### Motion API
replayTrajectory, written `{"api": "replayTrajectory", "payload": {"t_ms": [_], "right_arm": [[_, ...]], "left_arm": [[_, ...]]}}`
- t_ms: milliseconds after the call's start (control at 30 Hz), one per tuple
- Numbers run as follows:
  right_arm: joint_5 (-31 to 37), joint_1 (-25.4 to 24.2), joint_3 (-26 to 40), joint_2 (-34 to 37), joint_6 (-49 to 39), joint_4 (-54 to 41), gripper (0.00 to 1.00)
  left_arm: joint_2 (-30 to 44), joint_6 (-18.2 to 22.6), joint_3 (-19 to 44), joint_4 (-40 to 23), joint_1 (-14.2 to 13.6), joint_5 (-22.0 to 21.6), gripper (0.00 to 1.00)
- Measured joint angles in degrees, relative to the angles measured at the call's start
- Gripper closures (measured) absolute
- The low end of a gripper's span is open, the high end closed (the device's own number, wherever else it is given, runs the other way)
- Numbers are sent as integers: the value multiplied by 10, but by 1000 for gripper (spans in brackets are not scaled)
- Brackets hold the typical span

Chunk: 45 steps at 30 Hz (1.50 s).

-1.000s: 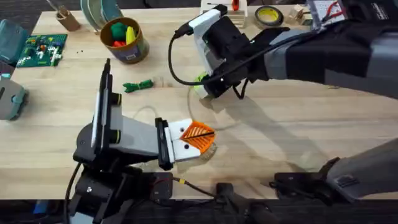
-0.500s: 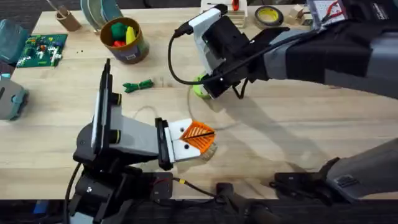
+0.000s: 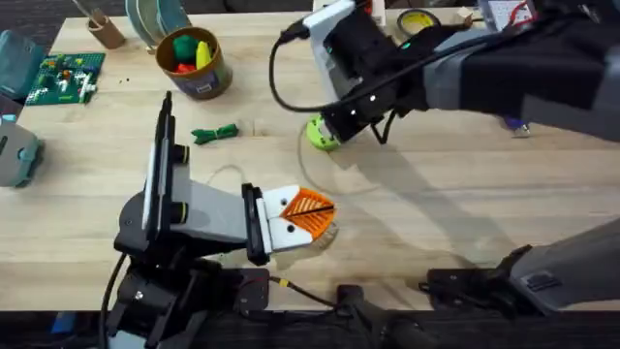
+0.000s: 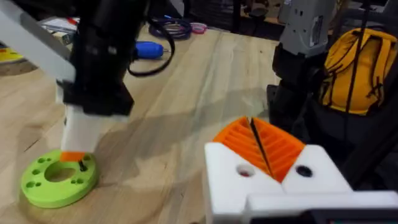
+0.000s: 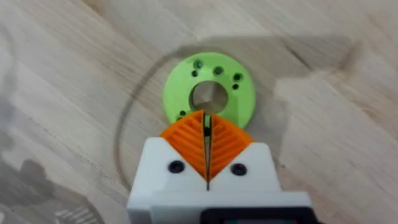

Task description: Pick up the gripper from the table and insert it into the empty holder that is missing its gripper. Then pick up a screw, insert it into the mounting hole, and use the screwdriver to tighten it. Finally, clean up the table by picking up the vegetable and placing it into the bucket.

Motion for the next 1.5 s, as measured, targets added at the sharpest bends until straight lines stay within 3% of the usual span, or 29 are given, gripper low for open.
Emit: {"api": "replayTrajectory", "payload": {"t_ms": [267, 433, 733, 967, 1333, 1500], "right_arm": [[4, -23, 13, -25, 0, -12, 996], [5, -24, 38, -37, 0, -77, 996], [5, -23, 198, -47, -11, -270, 996], [-23, -1, 289, -60, -44, -325, 996], [-11, 84, 299, -144, -25, -415, 996], [2, 106, 253, -171, 13, -401, 996]], "left_arm": [[0, 0, 0, 0, 0, 0, 997], [0, 3, 0, 0, 0, 0, 997], [0, 3, 0, 0, 0, 0, 997], [0, 3, 0, 0, 0, 0, 997], [0, 3, 0, 0, 0, -1, 997], [0, 3, 0, 0, 0, -1, 997]]}}
